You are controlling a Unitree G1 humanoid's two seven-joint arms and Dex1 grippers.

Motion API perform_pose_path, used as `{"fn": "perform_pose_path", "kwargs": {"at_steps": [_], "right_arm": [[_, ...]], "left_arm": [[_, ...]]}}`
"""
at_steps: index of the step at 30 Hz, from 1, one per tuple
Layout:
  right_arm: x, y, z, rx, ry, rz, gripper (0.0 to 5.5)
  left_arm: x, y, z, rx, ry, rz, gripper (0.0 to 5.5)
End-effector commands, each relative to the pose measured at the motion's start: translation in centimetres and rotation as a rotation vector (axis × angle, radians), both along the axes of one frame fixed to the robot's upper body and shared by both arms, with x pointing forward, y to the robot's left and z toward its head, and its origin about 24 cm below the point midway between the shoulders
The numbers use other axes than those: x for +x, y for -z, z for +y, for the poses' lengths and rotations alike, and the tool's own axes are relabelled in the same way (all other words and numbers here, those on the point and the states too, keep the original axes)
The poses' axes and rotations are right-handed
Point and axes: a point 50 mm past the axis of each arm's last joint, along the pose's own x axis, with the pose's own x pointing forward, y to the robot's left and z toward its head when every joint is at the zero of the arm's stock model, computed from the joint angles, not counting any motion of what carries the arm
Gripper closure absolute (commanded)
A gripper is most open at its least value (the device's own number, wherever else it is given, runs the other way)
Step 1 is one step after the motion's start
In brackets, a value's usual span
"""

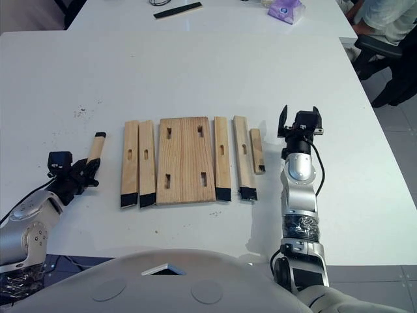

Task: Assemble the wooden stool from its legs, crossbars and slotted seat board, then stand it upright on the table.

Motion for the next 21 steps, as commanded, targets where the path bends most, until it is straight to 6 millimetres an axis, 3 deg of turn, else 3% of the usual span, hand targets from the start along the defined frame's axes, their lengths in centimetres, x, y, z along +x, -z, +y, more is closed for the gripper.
{"fn": "perform_pose_path", "kwargs": {"at_steps": [1,7,11,14,18,21], "right_arm": [[1.5,-2.1,-0.2,-0.018,-0.03,-0.064,1.81],[3.1,-5.3,-0.4,-0.031,-0.107,-0.15,1.81],[3.7,-6.6,1.1,0.013,-0.235,-0.178,1.81],[3.8,-7.7,3.7,0.084,-0.444,-0.181,1.81],[2.5,-9.7,7.7,0.229,-0.88,-0.15,1.81],[1.2,-11.6,8.8,0.326,-1.182,-0.109,1.81]], "left_arm": [[3.4,-4.3,-0.7,-0.007,0.022,-0.258,4.19],[6.0,-11.0,-1.5,0.018,0.106,-0.575,4.19],[6.5,-13.5,-3.1,0.007,0.256,-0.674,4.19],[6.7,-14.6,-4.5,-0.005,0.379,-0.718,4.19],[6.9,-16.0,-6.9,-0.102,0.575,-0.757,4.19],[6.7,-17.4,-8.6,-0.227,0.726,-0.784,4.19]]}}
